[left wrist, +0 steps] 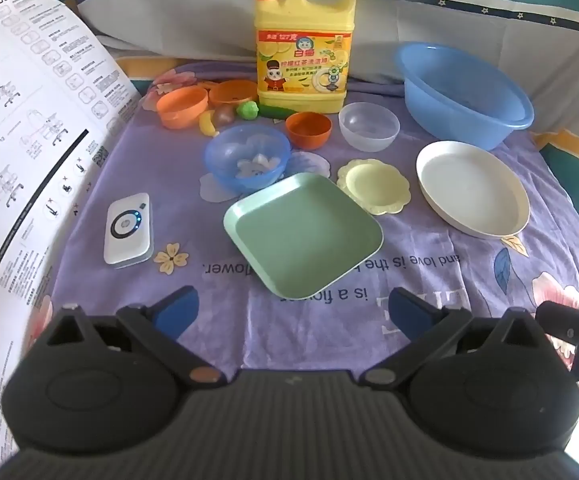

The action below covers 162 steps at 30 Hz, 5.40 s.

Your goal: Organize plates and bowls

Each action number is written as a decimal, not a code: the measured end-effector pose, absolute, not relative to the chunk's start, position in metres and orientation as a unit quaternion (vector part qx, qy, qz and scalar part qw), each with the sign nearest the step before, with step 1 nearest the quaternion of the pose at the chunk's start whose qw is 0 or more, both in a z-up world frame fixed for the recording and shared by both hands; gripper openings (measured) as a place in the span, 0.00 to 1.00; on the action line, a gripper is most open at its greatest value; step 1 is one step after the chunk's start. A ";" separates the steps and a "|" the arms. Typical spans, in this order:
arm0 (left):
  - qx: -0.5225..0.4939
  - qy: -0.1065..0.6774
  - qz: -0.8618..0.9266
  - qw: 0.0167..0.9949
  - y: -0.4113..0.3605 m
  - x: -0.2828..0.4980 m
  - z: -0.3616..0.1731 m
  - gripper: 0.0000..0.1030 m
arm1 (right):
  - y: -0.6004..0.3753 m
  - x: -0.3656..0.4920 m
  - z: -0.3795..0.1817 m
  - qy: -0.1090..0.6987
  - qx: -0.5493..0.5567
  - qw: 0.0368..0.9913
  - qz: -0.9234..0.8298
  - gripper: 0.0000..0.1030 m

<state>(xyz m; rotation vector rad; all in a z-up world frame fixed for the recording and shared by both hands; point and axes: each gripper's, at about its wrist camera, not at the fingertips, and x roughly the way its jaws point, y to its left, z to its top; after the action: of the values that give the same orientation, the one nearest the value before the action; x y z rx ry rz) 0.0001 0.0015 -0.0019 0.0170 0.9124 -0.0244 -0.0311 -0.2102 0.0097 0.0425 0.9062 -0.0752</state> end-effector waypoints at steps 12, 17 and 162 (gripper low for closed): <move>0.008 0.441 -0.013 0.898 0.000 0.000 -0.004 1.00 | -0.210 -0.032 0.010 0.438 0.021 0.898 -0.039 1.00; 0.008 0.441 -0.013 0.898 0.000 0.000 -0.004 1.00 | -0.210 -0.032 0.009 0.439 0.021 0.898 -0.039 1.00; 0.056 0.451 -0.098 0.885 0.024 0.045 -0.018 0.27 | -0.176 0.014 -0.023 0.455 0.037 0.887 0.065 0.11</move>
<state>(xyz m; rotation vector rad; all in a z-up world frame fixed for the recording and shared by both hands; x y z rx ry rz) 0.0454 0.0237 -0.0180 0.1156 0.9379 -0.2045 0.0143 -0.1763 -0.0226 0.0768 0.9461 0.1356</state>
